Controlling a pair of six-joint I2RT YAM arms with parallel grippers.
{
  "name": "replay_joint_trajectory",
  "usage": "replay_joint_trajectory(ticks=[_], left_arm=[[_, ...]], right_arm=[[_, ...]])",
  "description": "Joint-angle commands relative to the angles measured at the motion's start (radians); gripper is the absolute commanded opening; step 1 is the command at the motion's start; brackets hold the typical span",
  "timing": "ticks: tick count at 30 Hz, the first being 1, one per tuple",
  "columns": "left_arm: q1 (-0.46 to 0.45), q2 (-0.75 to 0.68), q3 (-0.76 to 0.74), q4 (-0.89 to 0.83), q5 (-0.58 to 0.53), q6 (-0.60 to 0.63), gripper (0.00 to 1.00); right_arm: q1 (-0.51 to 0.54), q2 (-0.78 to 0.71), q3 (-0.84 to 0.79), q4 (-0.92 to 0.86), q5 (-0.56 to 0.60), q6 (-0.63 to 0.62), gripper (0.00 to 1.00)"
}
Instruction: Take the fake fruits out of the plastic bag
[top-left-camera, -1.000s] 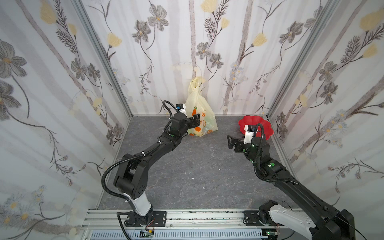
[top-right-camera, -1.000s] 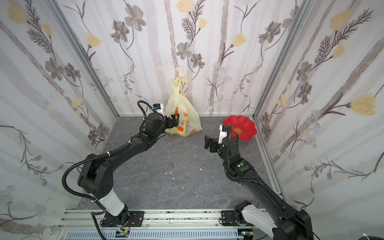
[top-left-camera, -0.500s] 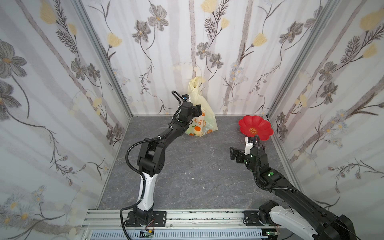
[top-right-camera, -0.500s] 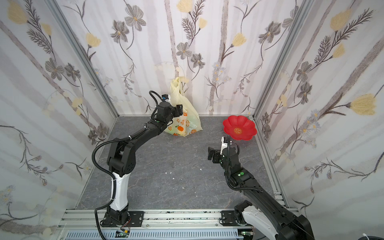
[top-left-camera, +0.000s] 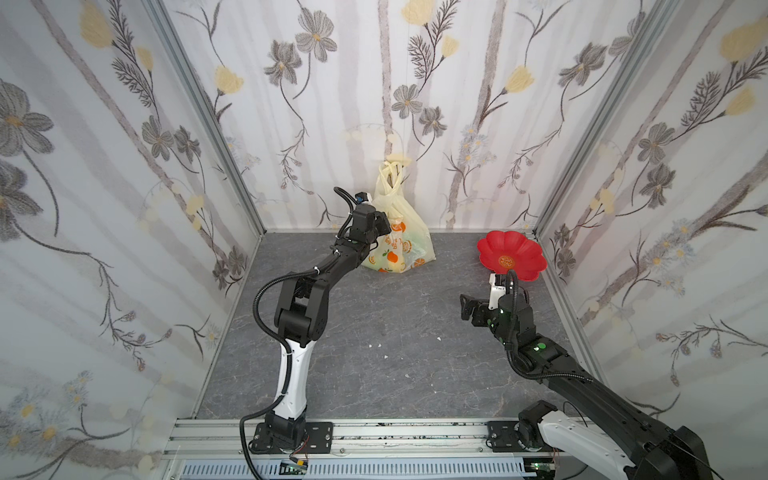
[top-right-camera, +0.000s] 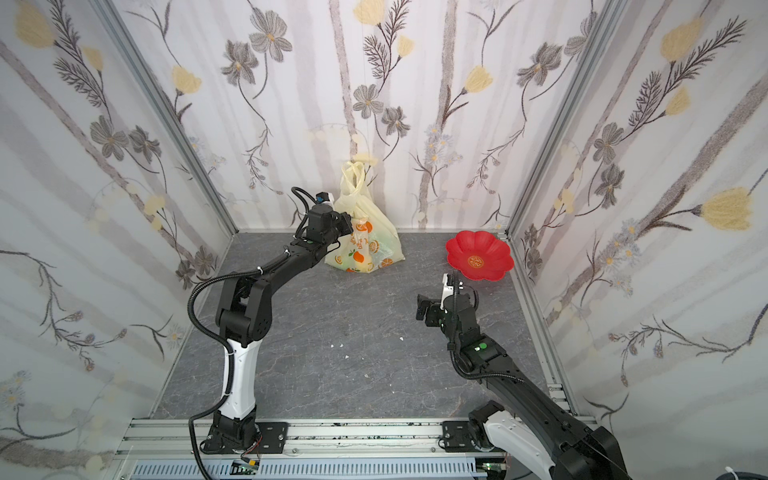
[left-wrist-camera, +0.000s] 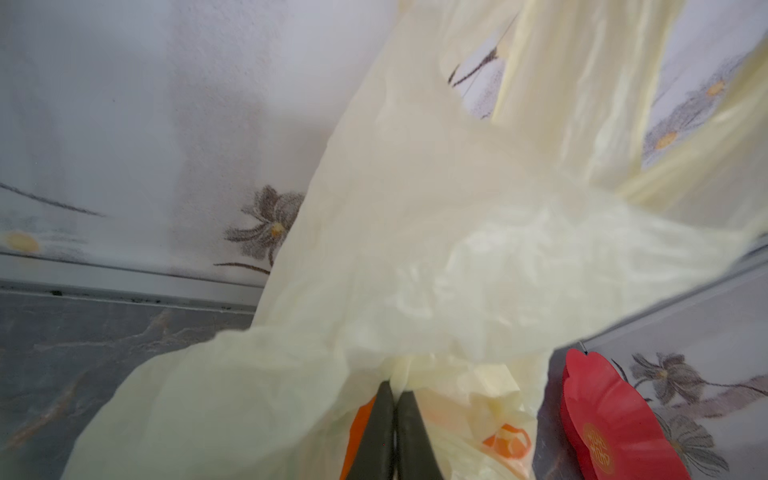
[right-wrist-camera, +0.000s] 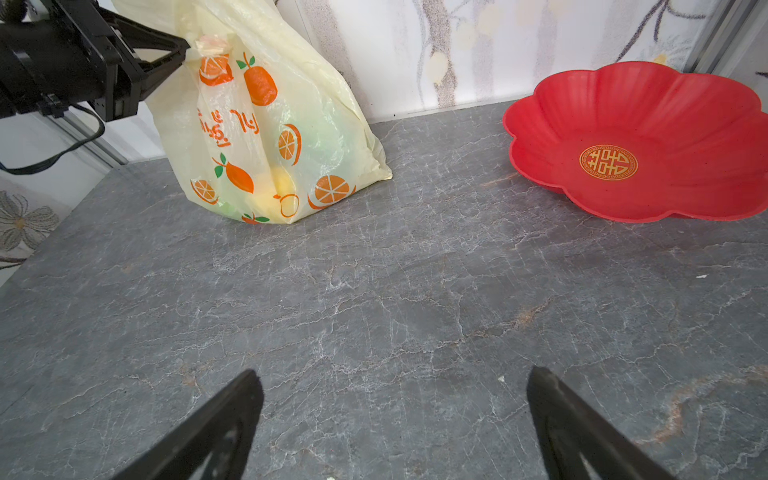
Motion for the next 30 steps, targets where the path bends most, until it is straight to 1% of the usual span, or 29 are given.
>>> replay_joint_trajectory(ticks=[1,5,11,14,19,21,25,27,30], left_arm=[[-0.013,-0.082,-0.115,0.102,0.040,-0.038,0.00],[-0.060,-0.235,-0.321,0.205,0.043,-0.053,0.00],[-0.175,-0.456,-0.603,0.282,-0.002,-0.045,0.00],[-0.222,-0.557,-0.739,0.319,-0.030,-0.053,0.00],[-0.266,-0.736,-0.968,0.391,-0.069,-0.114,0.00],[-0.292,-0.811,-1.036,0.396,-0.098,-0.121,0.00],[-0.320,-0.954,-1.144,0.398,-0.134,-0.145,0.00],[-0.326,-1.001,-1.182,0.398,-0.144,-0.149,0.00],[-0.331,-1.049,-1.226,0.397,-0.150,-0.152,0.00]], right_arm=[[0.000,0.007,0.027,0.027,-0.022,0.004,1.00],[0.002,0.037,0.079,0.032,-0.035,-0.001,1.00],[0.011,0.103,0.177,0.029,-0.073,-0.019,1.00],[0.037,0.134,0.235,0.043,-0.088,-0.038,1.00],[0.052,0.234,0.354,0.010,-0.105,-0.057,1.00],[0.072,0.274,0.402,-0.012,-0.122,-0.060,1.00],[0.142,0.340,0.445,0.006,-0.147,-0.065,1.00],[0.165,0.371,0.459,0.012,-0.162,-0.051,1.00],[0.200,0.416,0.487,0.013,-0.154,-0.048,1.00]])
